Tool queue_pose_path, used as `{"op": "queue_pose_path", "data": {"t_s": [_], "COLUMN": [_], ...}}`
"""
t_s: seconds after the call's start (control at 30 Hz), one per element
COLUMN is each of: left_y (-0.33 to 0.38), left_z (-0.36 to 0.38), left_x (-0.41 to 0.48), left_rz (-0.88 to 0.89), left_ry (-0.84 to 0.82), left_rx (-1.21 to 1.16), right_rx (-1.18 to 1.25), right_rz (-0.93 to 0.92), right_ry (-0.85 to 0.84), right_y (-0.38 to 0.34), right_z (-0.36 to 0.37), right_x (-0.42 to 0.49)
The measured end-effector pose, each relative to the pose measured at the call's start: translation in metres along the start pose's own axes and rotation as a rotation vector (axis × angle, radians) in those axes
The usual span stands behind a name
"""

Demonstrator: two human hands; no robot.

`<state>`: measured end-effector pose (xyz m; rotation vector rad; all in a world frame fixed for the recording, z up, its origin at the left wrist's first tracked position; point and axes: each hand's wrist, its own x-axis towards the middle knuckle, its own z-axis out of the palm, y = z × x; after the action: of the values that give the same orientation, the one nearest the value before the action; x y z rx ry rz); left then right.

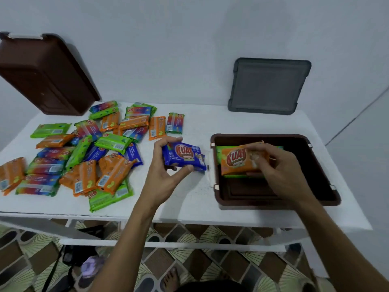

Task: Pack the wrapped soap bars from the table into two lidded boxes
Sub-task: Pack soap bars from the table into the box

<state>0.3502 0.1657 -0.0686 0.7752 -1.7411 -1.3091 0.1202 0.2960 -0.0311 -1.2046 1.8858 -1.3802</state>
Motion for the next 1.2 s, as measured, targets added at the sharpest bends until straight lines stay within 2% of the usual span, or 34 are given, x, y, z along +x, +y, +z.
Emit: {"op": "queue_pose_path", "data": {"t_s": [0.17, 0.27, 0.4, 0.47, 0.6, 0.7, 0.8, 1.0, 1.07, 1.13, 1.2], "left_y": [-0.004, -0.004, -0.009, -0.011, -0.013, -0.014, -0.014, -0.011, -0.008, -0.002, 0.006], "left_z": [0.047, 0.063, 0.076, 0.080, 0.084, 0.083, 0.083, 0.083, 0.083, 0.088, 0.098], "left_x": [0.003, 0.005, 0.008, 0.008, 0.008, 0.010, 0.010, 0.013, 0.013, 0.014, 0.016], "left_rz": [-0.093, -0.144, -0.180, -0.179, -0.184, -0.192, -0.197, -0.204, -0.187, -0.178, -0.176], "left_ry": [0.000, 0.023, 0.033, 0.022, 0.015, 0.013, 0.009, -0.003, -0.023, -0.072, -0.137], "left_rx": [-0.172, -0.178, -0.168, -0.158, -0.146, -0.140, -0.141, -0.087, -0.066, -0.080, -0.103], "right_rx": [0.012, -0.078, 0.090, 0.050, -0.292, -0.654, -0.776, -0.632, -0.546, -0.255, 0.178], "right_rz": [0.207, 0.254, 0.428, 0.476, 0.400, 0.206, 0.125, 0.213, 0.211, 0.190, 0.259], "right_ry": [-0.126, -0.301, -0.548, -0.625, -0.626, -0.649, -0.673, -0.757, -0.661, -0.494, -0.430], "right_y": [0.019, 0.038, 0.062, 0.070, 0.075, 0.079, 0.084, 0.081, 0.075, 0.064, 0.049], "right_z": [-0.043, -0.046, -0.031, -0.021, -0.017, -0.012, -0.004, -0.027, -0.035, -0.042, -0.049], "right_x": [-0.001, 0.008, 0.028, 0.037, 0.057, 0.059, 0.056, 0.056, 0.054, 0.048, 0.040]}}
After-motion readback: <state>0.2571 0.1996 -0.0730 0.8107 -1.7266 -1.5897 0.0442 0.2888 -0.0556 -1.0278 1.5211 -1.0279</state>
